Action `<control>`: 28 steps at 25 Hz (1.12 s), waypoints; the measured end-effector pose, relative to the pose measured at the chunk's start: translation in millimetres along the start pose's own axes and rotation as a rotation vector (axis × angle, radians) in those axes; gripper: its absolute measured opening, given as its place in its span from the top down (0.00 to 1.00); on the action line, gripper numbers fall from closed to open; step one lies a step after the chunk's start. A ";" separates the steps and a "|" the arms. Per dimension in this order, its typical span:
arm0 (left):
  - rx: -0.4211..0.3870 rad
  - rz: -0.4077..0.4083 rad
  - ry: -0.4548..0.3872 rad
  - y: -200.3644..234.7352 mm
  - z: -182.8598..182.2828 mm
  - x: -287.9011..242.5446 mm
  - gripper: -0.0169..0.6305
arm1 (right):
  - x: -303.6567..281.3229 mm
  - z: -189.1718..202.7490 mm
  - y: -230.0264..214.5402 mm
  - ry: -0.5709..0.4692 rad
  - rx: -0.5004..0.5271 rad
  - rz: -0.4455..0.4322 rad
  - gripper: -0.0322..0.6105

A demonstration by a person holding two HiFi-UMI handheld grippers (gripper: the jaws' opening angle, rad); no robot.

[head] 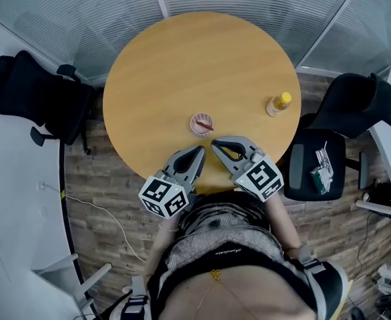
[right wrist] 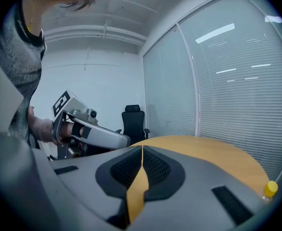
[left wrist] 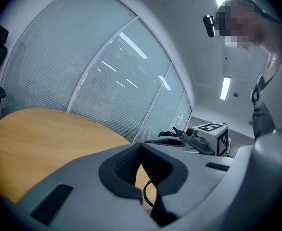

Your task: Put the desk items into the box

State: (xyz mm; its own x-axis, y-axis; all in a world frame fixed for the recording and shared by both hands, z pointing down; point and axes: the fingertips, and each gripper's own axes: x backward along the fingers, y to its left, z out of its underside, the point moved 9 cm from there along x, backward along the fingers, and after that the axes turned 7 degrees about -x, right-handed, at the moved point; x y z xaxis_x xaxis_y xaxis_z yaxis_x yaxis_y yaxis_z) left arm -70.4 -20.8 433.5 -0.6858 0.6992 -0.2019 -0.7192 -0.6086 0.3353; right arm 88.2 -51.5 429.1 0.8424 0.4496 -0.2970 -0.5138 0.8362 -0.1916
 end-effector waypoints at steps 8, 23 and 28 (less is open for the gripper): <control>-0.126 -0.002 -0.031 -7.4 -23.9 5.2 0.95 | 4.4 -18.8 6.2 -0.057 0.011 -0.005 0.91; -0.139 0.028 -0.094 -5.4 -43.4 17.6 0.95 | 3.9 -40.0 14.7 -0.108 0.100 0.006 0.91; -0.123 0.035 -0.092 -1.3 -42.9 20.9 0.95 | 0.0 -41.2 18.8 -0.091 0.086 0.027 0.91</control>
State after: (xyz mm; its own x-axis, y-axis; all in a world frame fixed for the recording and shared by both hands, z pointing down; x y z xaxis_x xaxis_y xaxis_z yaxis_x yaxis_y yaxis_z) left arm -88.6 -21.4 389.4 -0.7017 0.7047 -0.1054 -0.7072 -0.6706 0.2239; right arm 71.8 -48.7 387.0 0.8415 0.4959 -0.2145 -0.5243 0.8454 -0.1024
